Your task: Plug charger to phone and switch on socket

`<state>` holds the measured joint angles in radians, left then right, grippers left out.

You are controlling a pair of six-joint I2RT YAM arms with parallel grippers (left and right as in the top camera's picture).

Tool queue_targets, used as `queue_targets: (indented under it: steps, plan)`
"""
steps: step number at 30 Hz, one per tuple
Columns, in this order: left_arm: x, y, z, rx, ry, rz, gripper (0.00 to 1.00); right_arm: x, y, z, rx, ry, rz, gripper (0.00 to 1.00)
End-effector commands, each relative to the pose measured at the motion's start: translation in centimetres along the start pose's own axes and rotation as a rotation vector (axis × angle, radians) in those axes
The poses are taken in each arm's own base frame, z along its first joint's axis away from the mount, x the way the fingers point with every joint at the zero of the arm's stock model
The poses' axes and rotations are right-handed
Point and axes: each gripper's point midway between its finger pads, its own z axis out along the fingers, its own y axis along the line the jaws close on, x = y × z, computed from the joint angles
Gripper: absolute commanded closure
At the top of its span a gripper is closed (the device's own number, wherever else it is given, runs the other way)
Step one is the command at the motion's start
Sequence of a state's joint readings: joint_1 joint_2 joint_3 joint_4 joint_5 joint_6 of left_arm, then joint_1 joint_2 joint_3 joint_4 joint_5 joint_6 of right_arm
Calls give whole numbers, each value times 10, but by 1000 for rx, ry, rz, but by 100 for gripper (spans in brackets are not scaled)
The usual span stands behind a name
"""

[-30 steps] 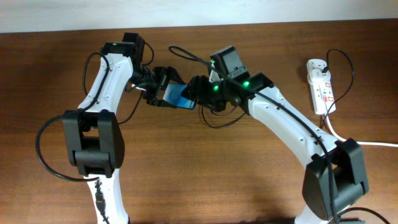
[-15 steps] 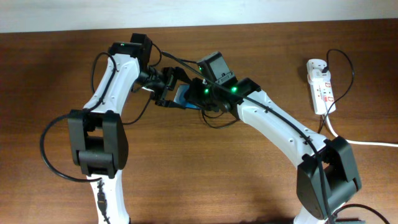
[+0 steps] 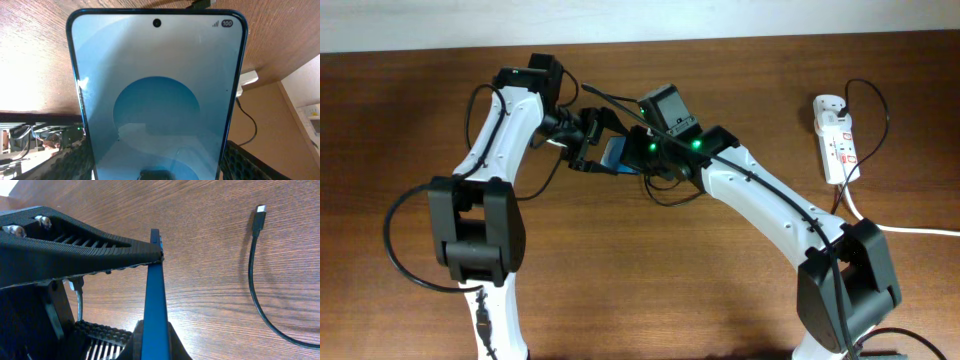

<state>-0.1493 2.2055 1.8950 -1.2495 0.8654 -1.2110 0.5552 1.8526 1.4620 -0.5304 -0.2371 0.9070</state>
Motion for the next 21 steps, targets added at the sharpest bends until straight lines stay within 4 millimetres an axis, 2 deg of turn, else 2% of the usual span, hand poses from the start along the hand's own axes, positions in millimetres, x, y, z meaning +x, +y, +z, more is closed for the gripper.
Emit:
queue_targets:
  steps: [1, 3, 7, 10, 13, 14, 15, 16, 17, 20, 21]
  plan:
    - [-1, -6, -11, 37, 26, 24, 8, -7, 2, -13, -25, -7, -2, 96]
    - [-1, -8, -16, 58, 50, 17, 1, -7, 6, -22, -41, -4, -11, 96]
    - [4, -17, -24, 118, 105, 107, 1, -13, 5, -32, -49, -19, -11, 96]
    - [8, -24, -25, 161, 115, 290, 1, -39, -13, -46, -40, -62, 39, 96]
    - [19, -51, -33, 296, 150, 578, 0, -64, -26, -64, -76, -93, 87, 96]
    - [20, -58, -34, 330, 137, 685, 3, -71, -24, -71, -109, -100, 74, 96]
    - [19, -66, -36, 363, 100, 824, 17, -77, -20, -81, -147, -110, 71, 96]
    - [18, -71, -38, 382, 79, 893, 40, -84, -16, -91, -185, -125, 70, 96]
    - [18, -74, -39, 391, 72, 912, 36, -91, -9, -106, -231, -150, 62, 96]
    - [39, -86, -50, 498, 154, 1018, 19, -105, 5, -155, -295, -262, 34, 96]
    - [52, -91, -58, 559, 205, 1090, 8, -109, 8, -176, -289, -331, 29, 96]
